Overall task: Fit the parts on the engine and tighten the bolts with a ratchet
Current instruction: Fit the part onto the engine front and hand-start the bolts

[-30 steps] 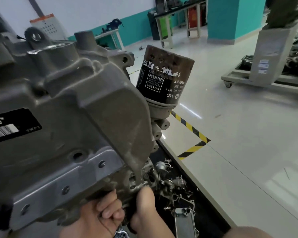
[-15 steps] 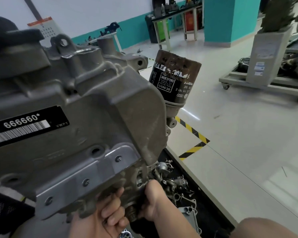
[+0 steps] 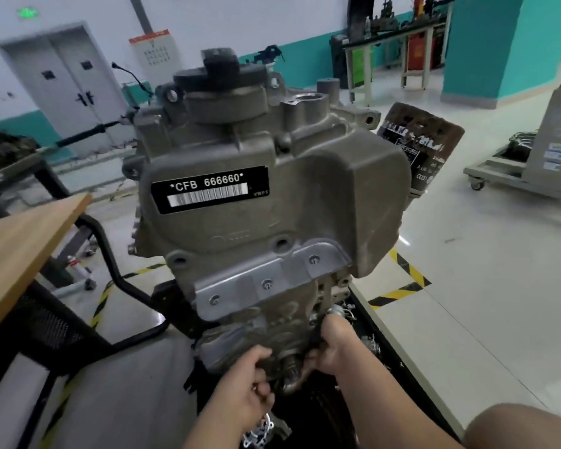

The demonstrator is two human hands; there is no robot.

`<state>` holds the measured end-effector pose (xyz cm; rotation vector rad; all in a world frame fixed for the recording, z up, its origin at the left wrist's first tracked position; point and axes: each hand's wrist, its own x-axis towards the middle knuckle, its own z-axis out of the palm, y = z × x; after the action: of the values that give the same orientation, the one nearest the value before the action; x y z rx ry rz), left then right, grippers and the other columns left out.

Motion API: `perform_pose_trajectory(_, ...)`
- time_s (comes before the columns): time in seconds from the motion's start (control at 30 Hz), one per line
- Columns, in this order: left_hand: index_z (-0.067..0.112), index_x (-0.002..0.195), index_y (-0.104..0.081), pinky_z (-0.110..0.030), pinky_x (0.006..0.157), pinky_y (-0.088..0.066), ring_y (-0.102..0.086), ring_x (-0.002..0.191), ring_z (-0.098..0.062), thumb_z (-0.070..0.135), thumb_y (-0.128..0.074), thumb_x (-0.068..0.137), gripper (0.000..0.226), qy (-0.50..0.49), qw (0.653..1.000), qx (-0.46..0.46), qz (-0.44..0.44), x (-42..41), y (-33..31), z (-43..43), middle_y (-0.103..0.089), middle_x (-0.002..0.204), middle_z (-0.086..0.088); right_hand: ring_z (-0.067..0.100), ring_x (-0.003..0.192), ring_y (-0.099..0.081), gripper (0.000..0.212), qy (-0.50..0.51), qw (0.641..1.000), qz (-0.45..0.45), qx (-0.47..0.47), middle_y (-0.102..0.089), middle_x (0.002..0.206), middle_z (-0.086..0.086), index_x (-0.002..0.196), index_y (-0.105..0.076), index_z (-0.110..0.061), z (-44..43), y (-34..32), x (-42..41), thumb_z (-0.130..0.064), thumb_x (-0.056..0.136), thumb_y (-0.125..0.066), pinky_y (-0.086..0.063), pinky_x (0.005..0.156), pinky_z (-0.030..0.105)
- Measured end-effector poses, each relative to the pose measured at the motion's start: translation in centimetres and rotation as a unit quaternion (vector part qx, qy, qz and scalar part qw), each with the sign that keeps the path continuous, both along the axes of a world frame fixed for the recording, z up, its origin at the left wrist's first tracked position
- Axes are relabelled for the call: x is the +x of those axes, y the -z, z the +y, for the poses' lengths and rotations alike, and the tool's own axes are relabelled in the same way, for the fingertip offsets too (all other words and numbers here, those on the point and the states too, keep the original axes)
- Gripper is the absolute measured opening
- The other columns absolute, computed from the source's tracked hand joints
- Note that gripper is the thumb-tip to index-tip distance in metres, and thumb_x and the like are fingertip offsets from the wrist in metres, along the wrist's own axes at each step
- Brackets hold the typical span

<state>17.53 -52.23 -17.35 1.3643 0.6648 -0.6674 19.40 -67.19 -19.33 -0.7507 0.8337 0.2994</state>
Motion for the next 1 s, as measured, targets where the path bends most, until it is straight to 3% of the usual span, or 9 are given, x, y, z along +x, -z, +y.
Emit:
perform_pose_trajectory(0.1, 0.014, 0.069, -0.053, -0.022, 0.048, -0.024, -0.024, 0.042, -0.013, 0.013, -0.063, 0.084, 0.018, -0.056, 0.998, -0.009, -0.027, 0.3, 0.0, -0.9, -0.028, 0.042, 0.002, 0.034, 0.067, -0.073, 0.038, -0.001, 0.999, -0.011, -0.033, -0.075, 0.086, 0.018, 0.094, -0.070, -0.005, 0.2, -0.3, -0.2, -0.012, 0.089, -0.032, -0.058, 0.054, 0.046)
perform_pose_trajectory(0.27, 0.013, 0.065, -0.047, -0.021, 0.041, -0.028, -0.025, 0.031, -0.010, 0.006, -0.055, 0.086, 0.024, -0.090, 0.995, -0.041, -0.029, 0.8, 0.1, -1.2, -0.025, 0.038, 0.003, 0.046, 0.104, -0.059, 0.050, -0.025, 0.995, -0.031, -0.087, -0.061, 0.117, 0.030, 0.123, -0.051, 0.004, -0.6, -0.5, -0.6, 0.006, 0.082, -0.022, -0.052, 0.076, 0.061)
perform_pose_trajectory(0.4, 0.013, 0.064, -0.044, -0.024, 0.047, -0.031, -0.026, 0.036, -0.011, 0.004, -0.053, 0.084, 0.024, -0.106, 0.992, -0.060, -0.029, 0.9, 0.3, -1.4, -0.026, 0.038, 0.004, 0.041, 0.093, -0.055, 0.034, -0.043, 0.989, -0.047, -0.133, -0.056, 0.096, 0.023, 0.104, -0.051, -0.002, -1.1, -1.5, -0.6, 0.003, 0.079, -0.028, -0.045, 0.091, 0.066)
perform_pose_trajectory(0.5, 0.014, 0.063, -0.046, -0.022, 0.046, -0.033, -0.027, 0.037, -0.010, 0.004, -0.054, 0.083, 0.024, -0.110, 0.991, -0.059, -0.042, 0.8, 0.5, -1.3, -0.029, 0.038, 0.005, 0.035, 0.077, -0.056, 0.023, -0.045, 0.989, -0.058, -0.131, -0.061, 0.070, 0.018, 0.088, -0.052, -0.002, -0.8, -2.5, -0.8, 0.001, 0.080, -0.031, -0.055, 0.067, 0.048)
perform_pose_trajectory(0.63, 0.011, 0.061, -0.045, -0.019, 0.039, -0.033, -0.026, 0.031, -0.009, -0.001, -0.050, 0.084, 0.026, -0.136, 0.986, -0.085, -0.044, 1.0, 0.9, -1.7, -0.029, 0.039, 0.003, 0.036, 0.080, -0.052, 0.031, -0.014, 0.988, -0.072, -0.135, -0.054, 0.083, 0.018, 0.085, -0.051, -0.003, -0.6, -3.1, -0.5, 0.008, 0.072, -0.026, -0.048, 0.071, 0.051)
perform_pose_trajectory(0.73, 0.009, 0.060, -0.042, -0.022, 0.045, -0.034, -0.026, 0.026, -0.007, -0.006, -0.044, 0.085, 0.029, -0.168, 0.977, -0.124, -0.042, 1.2, 0.8, -2.4, -0.028, 0.037, 0.002, 0.039, 0.080, -0.056, 0.050, -0.037, 0.986, -0.079, -0.144, -0.062, 0.082, 0.019, 0.090, -0.059, 0.002, -0.4, -4.4, -0.7, 0.009, 0.054, -0.024, -0.052, 0.070, 0.054)
perform_pose_trajectory(0.83, 0.007, 0.063, -0.042, -0.026, 0.051, -0.033, -0.027, 0.025, -0.007, -0.008, -0.041, 0.086, 0.028, -0.193, 0.969, -0.151, -0.039, 1.3, 1.0, -2.7, -0.030, 0.036, 0.001, 0.036, 0.085, -0.057, 0.043, -0.082, 0.974, -0.093, -0.189, -0.064, 0.089, 0.020, 0.088, -0.060, -0.001, -0.7, -5.7, -1.6, 0.011, 0.064, -0.027, -0.051, 0.085, 0.057)
perform_pose_trajectory(0.9, 0.007, 0.063, -0.042, -0.024, 0.047, -0.035, -0.028, 0.026, -0.007, -0.008, -0.041, 0.086, 0.027, -0.190, 0.969, -0.151, -0.044, 1.2, 0.9, -2.7, -0.031, 0.037, 0.001, 0.026, 0.079, -0.055, 0.022, -0.160, 0.915, -0.107, -0.355, -0.060, 0.089, 0.013, 0.081, -0.056, -0.010, -0.9, -7.2, -3.9, 0.000, 0.088, -0.038, -0.053, 0.084, 0.042)
perform_pose_trajectory(1.0, 0.009, 0.062, -0.040, -0.023, 0.047, -0.034, -0.030, 0.029, -0.008, -0.007, -0.041, 0.087, 0.030, -0.174, 0.971, -0.155, -0.053, 1.0, 1.0, -2.4, -0.032, 0.038, 0.001, 0.010, 0.064, -0.055, 0.020, -0.305, 0.660, -0.185, -0.662, -0.059, 0.069, -0.006, 0.074, -0.057, -0.022, -0.1, -11.1, -9.2, -0.034, 0.087, -0.047, -0.045, 0.056, 0.021)
